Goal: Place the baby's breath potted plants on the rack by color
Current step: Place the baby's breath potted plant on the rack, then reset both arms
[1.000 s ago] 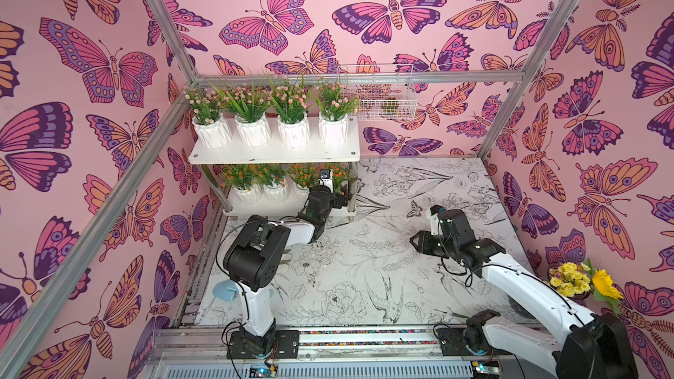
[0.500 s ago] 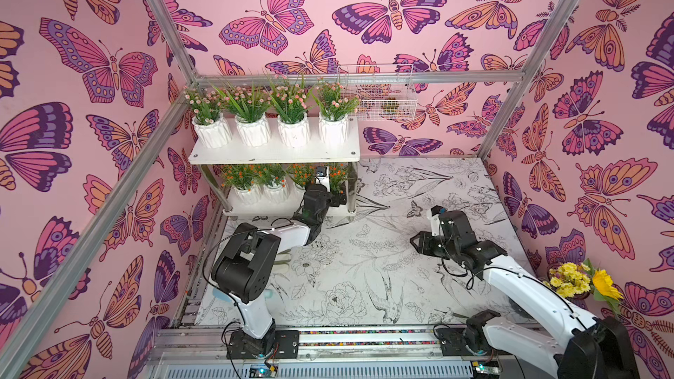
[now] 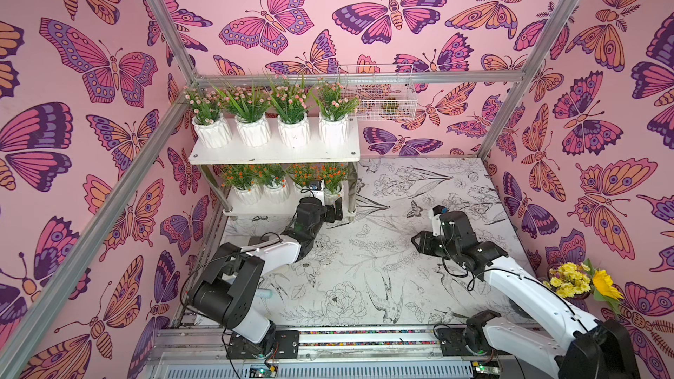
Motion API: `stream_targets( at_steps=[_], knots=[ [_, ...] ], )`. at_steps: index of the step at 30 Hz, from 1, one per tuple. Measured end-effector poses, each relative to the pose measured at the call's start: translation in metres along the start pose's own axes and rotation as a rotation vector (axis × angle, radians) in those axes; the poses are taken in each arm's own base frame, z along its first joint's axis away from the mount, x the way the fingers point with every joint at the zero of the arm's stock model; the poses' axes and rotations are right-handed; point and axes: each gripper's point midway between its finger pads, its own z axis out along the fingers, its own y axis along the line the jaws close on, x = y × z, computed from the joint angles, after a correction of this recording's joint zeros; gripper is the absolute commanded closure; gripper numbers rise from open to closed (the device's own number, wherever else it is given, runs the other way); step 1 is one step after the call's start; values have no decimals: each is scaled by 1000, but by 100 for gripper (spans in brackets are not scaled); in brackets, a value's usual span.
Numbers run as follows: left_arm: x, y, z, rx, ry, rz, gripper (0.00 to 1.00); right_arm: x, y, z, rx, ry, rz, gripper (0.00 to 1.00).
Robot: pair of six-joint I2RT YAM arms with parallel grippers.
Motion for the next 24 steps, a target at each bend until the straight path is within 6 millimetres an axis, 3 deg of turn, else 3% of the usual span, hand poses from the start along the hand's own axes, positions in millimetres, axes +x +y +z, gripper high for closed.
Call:
stream_targets(
  at_steps=[3, 5, 10, 11, 15, 19, 24],
  knots=[
    [-4, -6, -20, 3, -7, 6, 0, -3, -4, 2, 19, -14, -13, 36],
    [-9, -6, -31, -6, -11, 8, 0, -5, -8, 5, 38, -17, -18, 19],
    [-32, 2, -65, -54, 9, 37, 0, -21, -18, 2, 84, -62, -15, 10],
    [-40, 2, -70, -64, 17, 48, 0, -28, -19, -1, 94, -76, -12, 0],
    [-82, 7, -96, -112, 25, 88, 0, -67, -16, -25, 149, -165, -27, 1],
    [-115, 32, -121, -193, 10, 93, 0, -102, -32, -57, 224, -284, 0, 1],
    [-125, 71, -138, -335, -24, 141, 0, -118, -68, -82, 379, -387, 40, 1]
  ],
)
